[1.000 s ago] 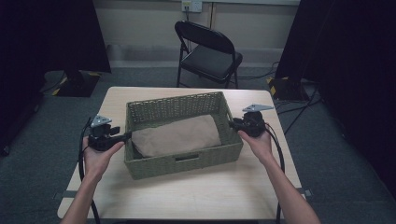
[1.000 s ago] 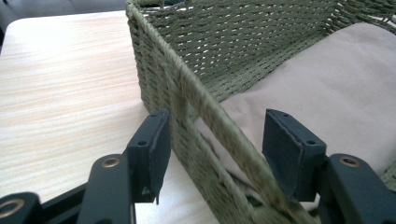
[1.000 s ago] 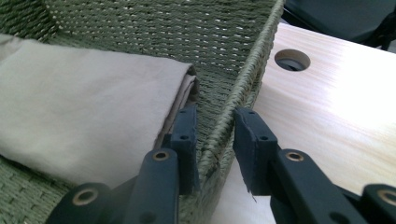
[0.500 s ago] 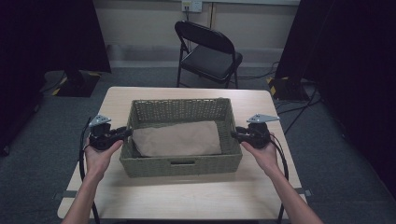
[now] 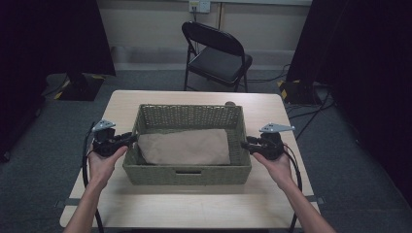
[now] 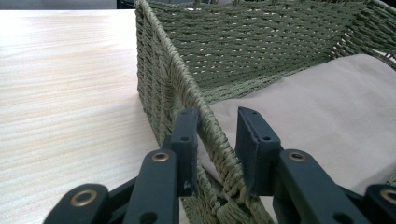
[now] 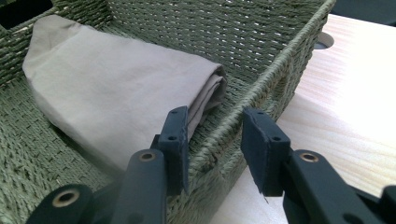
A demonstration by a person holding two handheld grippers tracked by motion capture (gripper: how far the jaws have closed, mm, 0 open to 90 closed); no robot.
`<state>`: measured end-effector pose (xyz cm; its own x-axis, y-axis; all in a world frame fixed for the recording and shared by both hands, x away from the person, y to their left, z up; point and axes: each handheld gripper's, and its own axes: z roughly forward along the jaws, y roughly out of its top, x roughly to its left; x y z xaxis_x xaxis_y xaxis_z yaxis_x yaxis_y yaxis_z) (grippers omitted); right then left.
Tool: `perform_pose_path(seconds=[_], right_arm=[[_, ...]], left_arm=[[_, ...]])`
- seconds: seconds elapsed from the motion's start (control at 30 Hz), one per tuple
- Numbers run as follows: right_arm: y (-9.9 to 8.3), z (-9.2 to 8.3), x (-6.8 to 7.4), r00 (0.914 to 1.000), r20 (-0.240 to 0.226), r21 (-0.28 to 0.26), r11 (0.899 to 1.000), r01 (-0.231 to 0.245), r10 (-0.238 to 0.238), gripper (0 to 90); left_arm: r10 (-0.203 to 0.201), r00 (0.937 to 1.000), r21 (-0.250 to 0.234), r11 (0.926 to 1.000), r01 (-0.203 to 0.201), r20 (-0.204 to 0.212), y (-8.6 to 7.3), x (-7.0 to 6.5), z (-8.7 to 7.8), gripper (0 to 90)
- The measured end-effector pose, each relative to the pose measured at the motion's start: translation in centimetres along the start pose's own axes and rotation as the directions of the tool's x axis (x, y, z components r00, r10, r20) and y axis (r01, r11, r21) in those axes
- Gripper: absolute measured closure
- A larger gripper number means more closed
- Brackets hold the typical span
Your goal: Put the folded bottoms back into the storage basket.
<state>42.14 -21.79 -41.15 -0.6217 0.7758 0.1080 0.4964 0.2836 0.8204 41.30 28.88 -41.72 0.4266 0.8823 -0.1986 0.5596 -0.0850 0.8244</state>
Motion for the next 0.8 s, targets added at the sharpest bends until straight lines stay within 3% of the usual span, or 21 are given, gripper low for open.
perform_pose_path(seconds=[0.17,0.57,0.67,0.73,0.8], right_arm=[[-0.32,-0.15,-0.26,0.9994,-0.025,-0.015,1.0,-0.025,0.025,62.2],[-0.24,-0.22,0.0,0.9999,-0.011,-0.01,1.0,0.007,-0.007,61.5],[-0.14,-0.18,-0.23,0.9994,-0.032,-0.011,1.0,0.009,-0.01,58.2],[-0.15,-0.15,-0.32,0.9994,-0.034,-0.015,1.0,0.008,-0.009,57.9],[-0.1,-0.13,-0.46,0.9994,-0.034,-0.019,1.0,-0.003,0.003,56.6]], left_arm=[[0.009,1.0,0.009,0.9999,-0.009,0.0,-0.06,-0.23,-0.23,69.5],[0.008,0.9999,0.004,1.0,-0.008,0.013,-0.1,-0.03,-0.21,68.8],[-0.007,0.9994,0.019,0.9998,0.006,0.033,-0.14,0.07,-0.15,62.3],[0.005,0.9995,0.026,0.9996,-0.006,0.031,-0.18,-0.04,-0.16,61.0],[-0.013,0.9988,0.002,0.9999,0.012,0.048,-0.09,-0.01,-0.54,57.0]])
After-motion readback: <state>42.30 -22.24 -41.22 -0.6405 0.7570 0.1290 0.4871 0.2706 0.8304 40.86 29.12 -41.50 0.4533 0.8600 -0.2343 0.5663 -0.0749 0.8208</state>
